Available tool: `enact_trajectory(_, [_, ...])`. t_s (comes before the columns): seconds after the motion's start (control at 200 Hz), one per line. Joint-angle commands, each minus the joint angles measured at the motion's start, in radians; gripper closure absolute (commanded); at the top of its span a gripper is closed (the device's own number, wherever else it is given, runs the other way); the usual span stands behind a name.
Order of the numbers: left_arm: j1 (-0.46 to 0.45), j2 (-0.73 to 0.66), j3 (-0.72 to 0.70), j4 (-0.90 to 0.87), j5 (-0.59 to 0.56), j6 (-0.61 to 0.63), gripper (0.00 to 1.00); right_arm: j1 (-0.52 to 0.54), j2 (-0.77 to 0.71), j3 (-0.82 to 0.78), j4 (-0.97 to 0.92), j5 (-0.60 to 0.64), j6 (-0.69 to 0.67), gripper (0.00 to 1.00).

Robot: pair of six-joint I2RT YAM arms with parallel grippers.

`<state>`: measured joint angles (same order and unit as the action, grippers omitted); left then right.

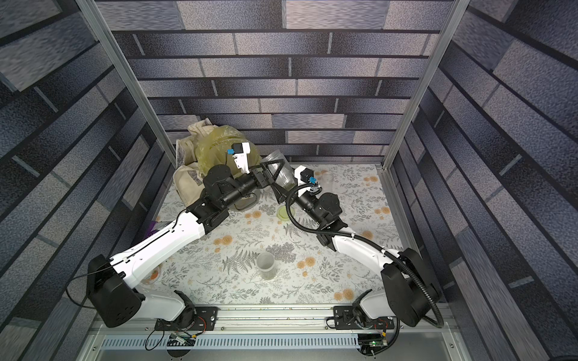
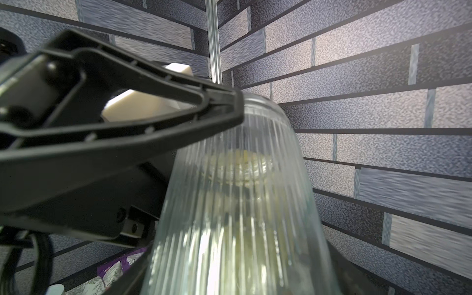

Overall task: Empty moldy mung beans from jars
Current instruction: Adjust the jar, then move the trash bin to the center of the board.

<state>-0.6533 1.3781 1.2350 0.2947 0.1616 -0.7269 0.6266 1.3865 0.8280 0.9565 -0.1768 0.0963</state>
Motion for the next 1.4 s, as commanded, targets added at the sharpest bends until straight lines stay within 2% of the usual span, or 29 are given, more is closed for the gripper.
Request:
enact_trajectory(0.0, [0.005, -0.106, -0.017, -0.076, -0.107, 0.143, 0.00, -0.005, -0.040, 0.072, -0.124, 0.028, -0.006, 0.52])
enact_trajectory(0.14, [0.026, -0.202, -0.068, -0.149, -0.199, 0.213, 0.00, -0.005, -0.050, 0.113, -0.214, 0.009, -0.009, 0.52])
enact_trajectory(0.265, [0.037, -0.288, -0.125, -0.197, -0.286, 0.260, 0.00, -0.005, -0.035, 0.222, -0.411, -0.020, -0.016, 0.55])
enact_trajectory(0.461, [0.085, -0.392, -0.198, -0.245, -0.335, 0.279, 0.00, -0.005, 0.026, 0.412, -0.658, -0.061, -0.023, 0.57])
enact_trajectory(0.726, [0.140, -0.486, -0.255, -0.324, -0.365, 0.298, 0.00, -0.005, 0.240, 0.808, -1.122, -0.107, -0.051, 0.59])
enact_trajectory(0.842, [0.153, -0.524, -0.287, -0.336, -0.375, 0.293, 0.00, -0.006, 0.349, 0.977, -1.261, -0.134, -0.052, 0.60])
enact_trajectory(0.967, [0.172, -0.545, -0.311, -0.351, -0.371, 0.283, 0.00, -0.004, 0.440, 1.095, -1.303, -0.187, -0.036, 0.61])
enact_trajectory(1.187, [0.203, -0.575, -0.339, -0.355, -0.354, 0.268, 0.00, 0.001, 0.584, 1.357, -1.479, -0.200, -0.053, 0.62])
enact_trajectory(1.398, [0.222, -0.570, -0.345, -0.353, -0.331, 0.249, 0.00, 0.004, 0.551, 1.275, -1.334, -0.233, -0.028, 0.63])
